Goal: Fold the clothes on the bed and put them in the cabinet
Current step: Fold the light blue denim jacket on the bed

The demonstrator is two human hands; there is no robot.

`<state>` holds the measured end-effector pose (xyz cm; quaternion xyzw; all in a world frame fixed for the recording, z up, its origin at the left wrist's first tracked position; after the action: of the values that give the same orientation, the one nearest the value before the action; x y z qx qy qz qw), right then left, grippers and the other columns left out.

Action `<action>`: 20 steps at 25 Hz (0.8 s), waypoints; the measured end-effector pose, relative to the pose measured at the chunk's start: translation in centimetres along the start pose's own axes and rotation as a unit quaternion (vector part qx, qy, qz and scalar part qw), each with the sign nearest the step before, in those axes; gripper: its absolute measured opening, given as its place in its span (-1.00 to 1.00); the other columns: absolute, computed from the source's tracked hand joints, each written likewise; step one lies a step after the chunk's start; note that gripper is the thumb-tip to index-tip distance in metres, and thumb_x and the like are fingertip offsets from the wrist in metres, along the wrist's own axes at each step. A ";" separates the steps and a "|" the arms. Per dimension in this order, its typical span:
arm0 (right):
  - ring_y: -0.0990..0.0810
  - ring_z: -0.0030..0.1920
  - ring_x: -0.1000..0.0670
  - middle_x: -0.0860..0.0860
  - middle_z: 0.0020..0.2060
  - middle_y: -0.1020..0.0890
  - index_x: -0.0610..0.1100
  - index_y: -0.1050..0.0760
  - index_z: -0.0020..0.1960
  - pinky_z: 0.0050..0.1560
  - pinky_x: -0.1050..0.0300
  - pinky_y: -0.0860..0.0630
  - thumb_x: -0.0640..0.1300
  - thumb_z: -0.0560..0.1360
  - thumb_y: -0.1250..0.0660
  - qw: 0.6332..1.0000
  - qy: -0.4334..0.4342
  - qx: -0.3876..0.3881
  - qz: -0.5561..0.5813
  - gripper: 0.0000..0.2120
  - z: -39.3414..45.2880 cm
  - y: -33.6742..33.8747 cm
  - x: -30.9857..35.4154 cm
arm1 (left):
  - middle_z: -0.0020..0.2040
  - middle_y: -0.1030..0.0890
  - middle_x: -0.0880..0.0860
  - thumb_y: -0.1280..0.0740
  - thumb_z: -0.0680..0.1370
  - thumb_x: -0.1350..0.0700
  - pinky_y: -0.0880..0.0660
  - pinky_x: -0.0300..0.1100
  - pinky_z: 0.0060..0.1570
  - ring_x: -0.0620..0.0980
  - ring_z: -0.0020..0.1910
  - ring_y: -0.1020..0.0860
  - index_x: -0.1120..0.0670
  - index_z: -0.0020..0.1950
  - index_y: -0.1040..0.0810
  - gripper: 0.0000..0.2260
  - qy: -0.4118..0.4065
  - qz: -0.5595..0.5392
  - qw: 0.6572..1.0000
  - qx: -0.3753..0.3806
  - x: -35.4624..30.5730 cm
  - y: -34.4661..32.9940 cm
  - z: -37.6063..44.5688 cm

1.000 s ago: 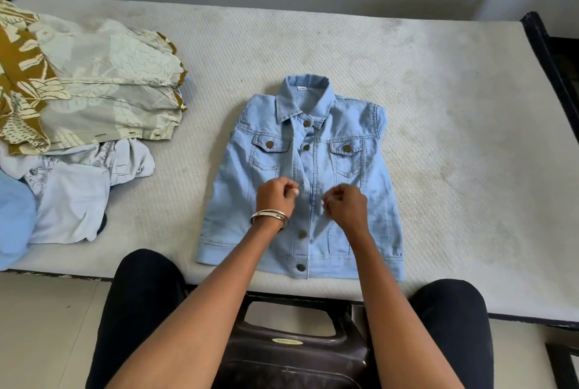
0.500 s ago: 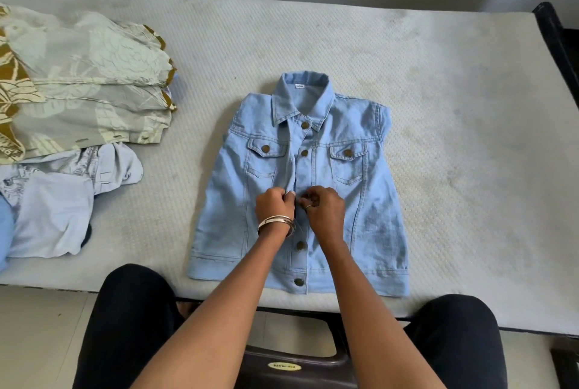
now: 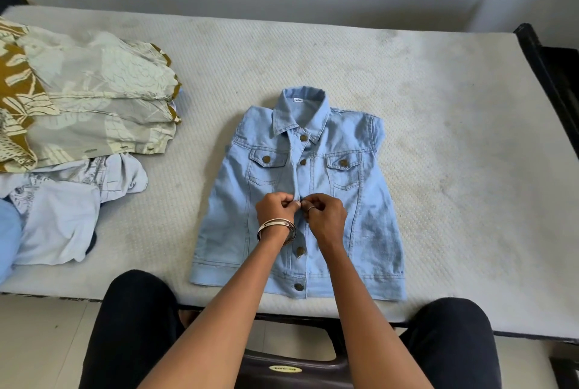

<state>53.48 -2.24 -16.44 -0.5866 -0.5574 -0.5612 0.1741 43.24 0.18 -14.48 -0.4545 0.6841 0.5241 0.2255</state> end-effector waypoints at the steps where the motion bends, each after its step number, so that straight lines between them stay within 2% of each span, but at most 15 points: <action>1: -0.65 -0.32 -0.05 -0.02 -0.41 -0.65 -0.12 -0.65 -0.25 -0.24 -0.04 -0.63 -0.33 0.43 -0.40 1.000 0.002 0.000 0.006 -0.85 -0.1 0.3 0.1 | -0.12 -0.70 0.16 -0.50 0.42 0.22 -0.57 -0.11 0.01 0.08 -0.11 -0.66 0.23 0.00 -0.69 -0.82 -0.012 0.009 1.000 -0.002 -0.2 0.1 -0.2; 5: -0.65 -0.30 -0.03 -0.02 -0.39 -0.66 -0.14 -0.68 -0.19 -0.22 -0.02 -0.64 -0.30 0.43 -0.44 1.000 0.011 0.001 0.015 -0.90 -0.5 0.5 0.4 | -0.13 -0.70 0.16 -0.50 0.42 0.22 -0.56 -0.14 -0.01 0.07 -0.12 -0.66 0.22 -0.02 -0.70 -0.84 -0.038 0.026 0.999 -0.024 -0.5 0.6 -0.8; 9: -0.69 -0.28 -0.06 -0.08 -0.34 -0.69 -0.15 -0.67 -0.17 -0.15 -0.04 -0.67 -0.38 0.44 -0.41 0.998 -0.016 0.002 0.057 -0.84 -1.0 0.8 0.4 | -0.10 -0.70 0.17 -0.47 0.43 0.28 -0.58 -0.17 0.00 0.03 -0.13 -0.66 0.24 0.00 -0.69 -0.84 -0.062 0.017 0.998 0.021 -0.4 0.8 -1.1; 12: -0.71 -0.25 -0.11 -0.14 -0.30 -0.70 -0.19 -0.67 -0.12 -0.12 -0.02 -0.68 -0.37 0.48 -0.39 0.997 -0.017 0.044 0.065 -0.87 -0.9 1.5 0.5 | -0.11 -0.70 0.16 -0.45 0.45 0.29 -0.58 -0.22 -0.06 -0.04 -0.18 -0.63 0.23 -0.01 -0.69 -0.87 -0.053 -0.001 0.998 0.027 0.0 1.2 -1.1; 14: -0.71 -0.26 -0.09 -0.12 -0.30 -0.70 -0.18 -0.67 -0.10 -0.11 0.01 -0.67 -0.25 0.52 -0.41 0.996 -0.009 0.079 0.043 -0.94 -0.8 1.8 0.9 | -0.21 -0.69 0.16 -0.50 0.42 0.25 -0.63 -0.12 -0.14 0.02 -0.25 -0.66 0.21 -0.09 -0.69 -0.91 -0.038 -0.022 0.999 0.017 0.1 1.2 -1.0; 16: -0.70 -0.29 -0.10 -0.12 -0.30 -0.70 -0.18 -0.65 -0.08 -0.13 -0.04 -0.67 -0.21 0.51 -0.43 0.996 -0.001 0.088 0.008 -0.96 -0.5 1.7 1.2 | -0.29 -0.68 0.14 -0.53 0.40 0.21 -0.63 -0.07 -0.23 0.05 -0.31 -0.65 0.19 -0.19 -0.67 -0.92 -0.043 -0.020 0.999 0.005 0.1 0.7 -1.1; 20: -0.66 -0.18 -0.16 -0.16 -0.25 -0.67 -0.19 -0.62 -0.12 -0.13 -0.09 -0.63 -0.28 0.44 -0.39 0.990 0.046 0.070 -0.111 -0.95 -0.2 1.3 1.7 | -0.32 -0.66 0.10 -0.52 0.36 0.27 -0.54 -0.24 -0.26 0.00 -0.33 -0.61 0.19 -0.27 -0.64 -0.92 -0.073 0.022 0.997 -0.002 0.0 0.4 -1.3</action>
<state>54.06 -1.98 -14.36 -0.4812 -0.6482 -0.5632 0.1764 43.13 -0.97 -13.86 -0.4005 0.6747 0.5620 0.2619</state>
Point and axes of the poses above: each hand's wrist, its own z-axis towards the middle knuckle, its own y-axis out of the back of the hand, x = y × z, the point moved 1 cm from there along z, towards the middle knuckle
